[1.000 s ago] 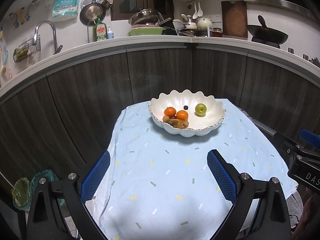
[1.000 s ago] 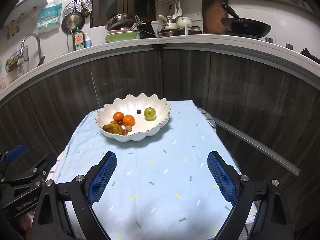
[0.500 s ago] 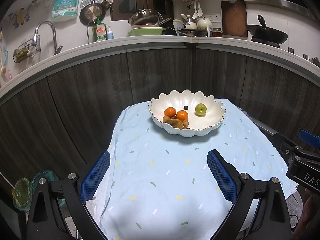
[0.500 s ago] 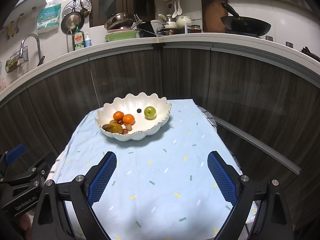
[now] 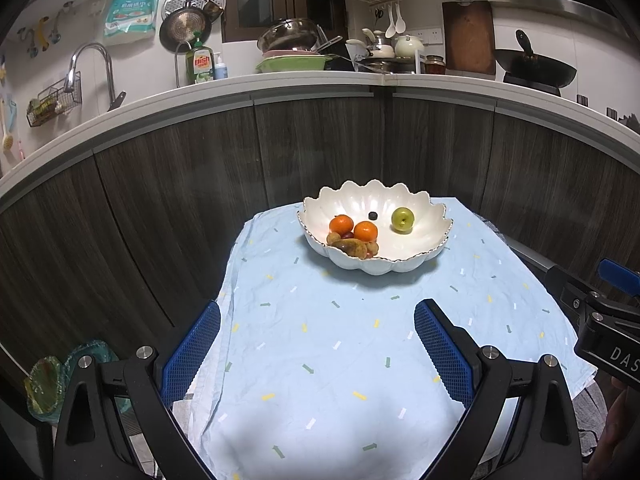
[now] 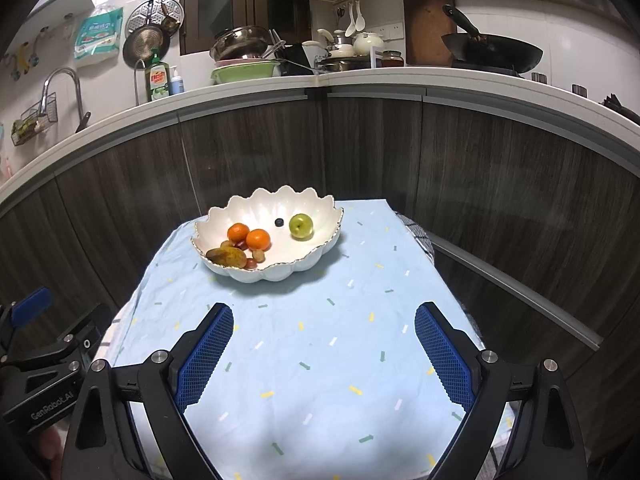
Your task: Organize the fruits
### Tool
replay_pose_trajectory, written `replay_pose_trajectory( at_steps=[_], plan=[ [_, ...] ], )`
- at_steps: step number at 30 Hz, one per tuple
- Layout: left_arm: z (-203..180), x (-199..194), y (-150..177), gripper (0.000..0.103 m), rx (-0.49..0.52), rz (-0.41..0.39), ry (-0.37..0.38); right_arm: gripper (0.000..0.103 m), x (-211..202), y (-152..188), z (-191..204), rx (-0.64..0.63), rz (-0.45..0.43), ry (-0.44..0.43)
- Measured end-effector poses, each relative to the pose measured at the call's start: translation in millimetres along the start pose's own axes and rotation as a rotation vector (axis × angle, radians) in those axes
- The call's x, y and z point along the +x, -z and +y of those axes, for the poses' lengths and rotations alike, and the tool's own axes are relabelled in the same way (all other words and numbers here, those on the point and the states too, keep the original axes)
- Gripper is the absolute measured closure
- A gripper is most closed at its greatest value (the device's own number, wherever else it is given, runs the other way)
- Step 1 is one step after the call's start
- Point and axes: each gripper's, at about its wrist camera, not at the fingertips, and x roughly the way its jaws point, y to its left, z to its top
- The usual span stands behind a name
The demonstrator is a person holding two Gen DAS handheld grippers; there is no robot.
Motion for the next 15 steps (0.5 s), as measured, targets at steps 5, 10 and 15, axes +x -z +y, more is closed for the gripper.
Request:
replay_pose_trajectory(
  at_steps=[5,10,15],
  plan=[
    [1.0,-0.8,-0.2,0.004,0.003,-0.003,0.001,0.010,0.0,0.3,0.1,0.000,0.000,0.000],
    [2.1,-0.3,-0.2,0.004,0.006,-0.005,-0.003,0.010,0.3,0.7,0.3,-0.001,0.003,-0.001],
    [2.3,-0.3,-0.3,0.004,0.006,-0.008,-0.001,0.010,0.5,1.1,0.4,0.000,0.002,-0.001]
  ],
)
